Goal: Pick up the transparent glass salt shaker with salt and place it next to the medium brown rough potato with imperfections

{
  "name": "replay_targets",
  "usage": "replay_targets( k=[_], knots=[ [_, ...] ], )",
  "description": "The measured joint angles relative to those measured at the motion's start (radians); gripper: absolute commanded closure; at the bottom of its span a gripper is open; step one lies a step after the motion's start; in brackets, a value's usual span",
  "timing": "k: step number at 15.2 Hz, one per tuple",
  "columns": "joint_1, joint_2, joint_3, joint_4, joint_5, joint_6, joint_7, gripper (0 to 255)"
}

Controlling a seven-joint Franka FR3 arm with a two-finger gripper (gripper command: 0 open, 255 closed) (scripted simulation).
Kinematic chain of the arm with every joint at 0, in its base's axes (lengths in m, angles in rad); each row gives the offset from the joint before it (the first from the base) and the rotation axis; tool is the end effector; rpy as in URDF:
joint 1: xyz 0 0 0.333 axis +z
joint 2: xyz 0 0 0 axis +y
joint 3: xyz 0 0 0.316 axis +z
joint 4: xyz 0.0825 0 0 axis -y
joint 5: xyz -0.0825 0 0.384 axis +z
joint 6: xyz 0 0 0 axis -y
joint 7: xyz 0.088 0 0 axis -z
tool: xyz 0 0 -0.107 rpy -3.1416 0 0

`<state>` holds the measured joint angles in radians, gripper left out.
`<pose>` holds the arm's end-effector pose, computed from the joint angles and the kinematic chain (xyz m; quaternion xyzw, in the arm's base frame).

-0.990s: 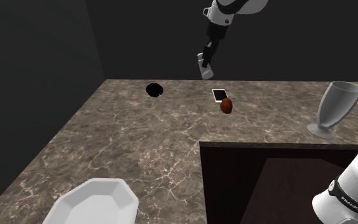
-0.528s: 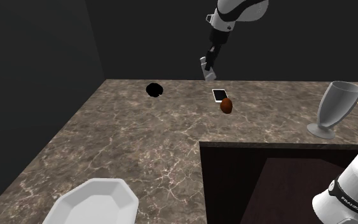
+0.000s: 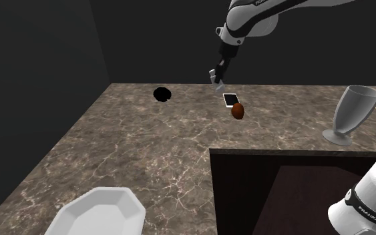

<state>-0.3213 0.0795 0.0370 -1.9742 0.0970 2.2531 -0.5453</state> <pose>0.5701 -0.1642 0.4489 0.9888 0.1027 0.1079 0.0017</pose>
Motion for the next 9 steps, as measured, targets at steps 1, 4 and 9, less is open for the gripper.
replay_targets(
  k=[1, 4, 9],
  knots=[
    [0.0, 0.003, 0.0, -0.009, 0.001, 0.012, -0.001, 255],
    [0.001, 0.021, 0.001, -0.029, 0.003, 0.049, -0.004, 255],
    [0.001, 0.048, 0.002, -0.064, 0.007, 0.112, -0.011, 255]
  ],
)
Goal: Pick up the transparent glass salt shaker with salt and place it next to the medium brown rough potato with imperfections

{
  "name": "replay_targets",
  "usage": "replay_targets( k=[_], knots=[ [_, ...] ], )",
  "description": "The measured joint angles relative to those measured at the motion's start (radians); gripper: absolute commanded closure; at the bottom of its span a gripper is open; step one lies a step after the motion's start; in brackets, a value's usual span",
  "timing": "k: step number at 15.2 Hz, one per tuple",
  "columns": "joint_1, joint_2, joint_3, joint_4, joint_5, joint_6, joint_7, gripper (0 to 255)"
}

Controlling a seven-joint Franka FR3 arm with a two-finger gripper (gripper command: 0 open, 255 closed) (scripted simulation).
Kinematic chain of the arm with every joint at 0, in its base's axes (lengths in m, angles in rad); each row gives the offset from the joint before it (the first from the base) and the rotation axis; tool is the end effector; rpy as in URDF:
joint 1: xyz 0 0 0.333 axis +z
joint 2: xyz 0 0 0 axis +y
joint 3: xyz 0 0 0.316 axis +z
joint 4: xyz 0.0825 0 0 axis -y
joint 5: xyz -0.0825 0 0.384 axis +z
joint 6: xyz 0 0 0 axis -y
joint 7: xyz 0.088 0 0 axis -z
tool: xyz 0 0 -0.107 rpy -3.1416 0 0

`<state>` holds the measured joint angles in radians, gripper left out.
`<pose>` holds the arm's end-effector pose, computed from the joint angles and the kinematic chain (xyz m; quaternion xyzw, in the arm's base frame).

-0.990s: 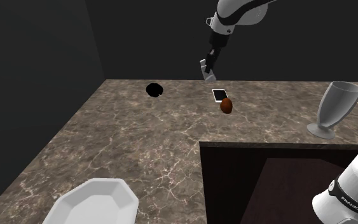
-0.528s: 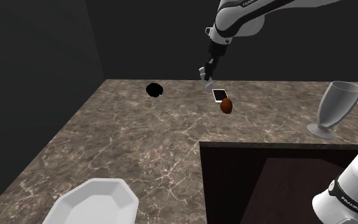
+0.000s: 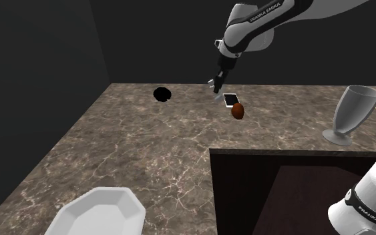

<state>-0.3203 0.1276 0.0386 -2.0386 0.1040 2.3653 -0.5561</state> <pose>0.5705 -0.1643 0.4015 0.9889 0.1025 0.1079 0.0017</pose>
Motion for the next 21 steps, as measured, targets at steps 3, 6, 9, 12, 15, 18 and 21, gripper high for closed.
replay_targets(
  k=[3, 6, 9, 12, 15, 18, 21],
  knots=[
    [-0.001, 0.019, 0.0, -0.016, 0.003, 0.035, -0.007, 255],
    [-0.001, 0.04, 0.001, -0.032, 0.006, 0.072, -0.01, 255],
    [-0.001, 0.061, 0.002, -0.049, 0.01, 0.109, -0.015, 255],
    [-0.001, 0.071, 0.002, -0.054, 0.011, 0.124, -0.016, 255],
    [0.0, 0.072, 0.002, -0.054, 0.011, 0.125, -0.016, 255],
    [0.0, 0.072, 0.002, -0.054, 0.011, 0.126, -0.016, 0],
    [0.0, 0.072, 0.002, -0.054, 0.011, 0.126, -0.016, 0]
  ],
)
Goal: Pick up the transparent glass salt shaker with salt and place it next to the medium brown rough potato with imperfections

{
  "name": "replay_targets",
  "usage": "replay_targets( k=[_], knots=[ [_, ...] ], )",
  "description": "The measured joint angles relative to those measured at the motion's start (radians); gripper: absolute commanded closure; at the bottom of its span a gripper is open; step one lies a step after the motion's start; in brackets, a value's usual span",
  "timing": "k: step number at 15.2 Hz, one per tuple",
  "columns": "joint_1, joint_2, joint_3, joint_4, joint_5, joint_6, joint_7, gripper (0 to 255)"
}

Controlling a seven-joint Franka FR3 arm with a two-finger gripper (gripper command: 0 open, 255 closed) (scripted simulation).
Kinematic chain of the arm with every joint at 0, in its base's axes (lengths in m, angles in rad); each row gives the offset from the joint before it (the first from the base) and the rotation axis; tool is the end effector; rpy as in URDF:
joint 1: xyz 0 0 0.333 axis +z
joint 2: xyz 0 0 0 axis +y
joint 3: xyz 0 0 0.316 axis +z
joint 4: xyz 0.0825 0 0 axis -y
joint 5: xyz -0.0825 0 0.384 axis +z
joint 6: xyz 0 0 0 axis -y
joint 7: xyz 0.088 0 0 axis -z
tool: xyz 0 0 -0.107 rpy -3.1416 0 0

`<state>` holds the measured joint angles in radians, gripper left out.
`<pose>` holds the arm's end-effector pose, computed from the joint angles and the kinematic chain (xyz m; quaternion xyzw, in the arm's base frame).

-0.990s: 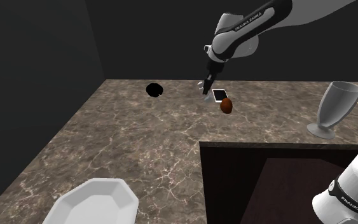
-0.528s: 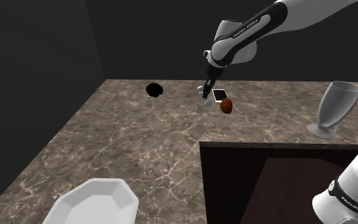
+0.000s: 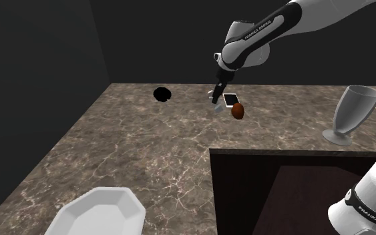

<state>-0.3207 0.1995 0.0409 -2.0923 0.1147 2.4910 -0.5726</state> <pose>0.5704 -0.1651 0.3475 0.9888 0.1026 0.1081 0.0018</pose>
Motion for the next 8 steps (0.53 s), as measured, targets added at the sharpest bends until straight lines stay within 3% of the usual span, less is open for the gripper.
replay_targets(
  k=[8],
  knots=[
    [-0.005, -0.09, -0.004, 0.011, -0.004, -0.1, 0.002, 0]
  ],
)
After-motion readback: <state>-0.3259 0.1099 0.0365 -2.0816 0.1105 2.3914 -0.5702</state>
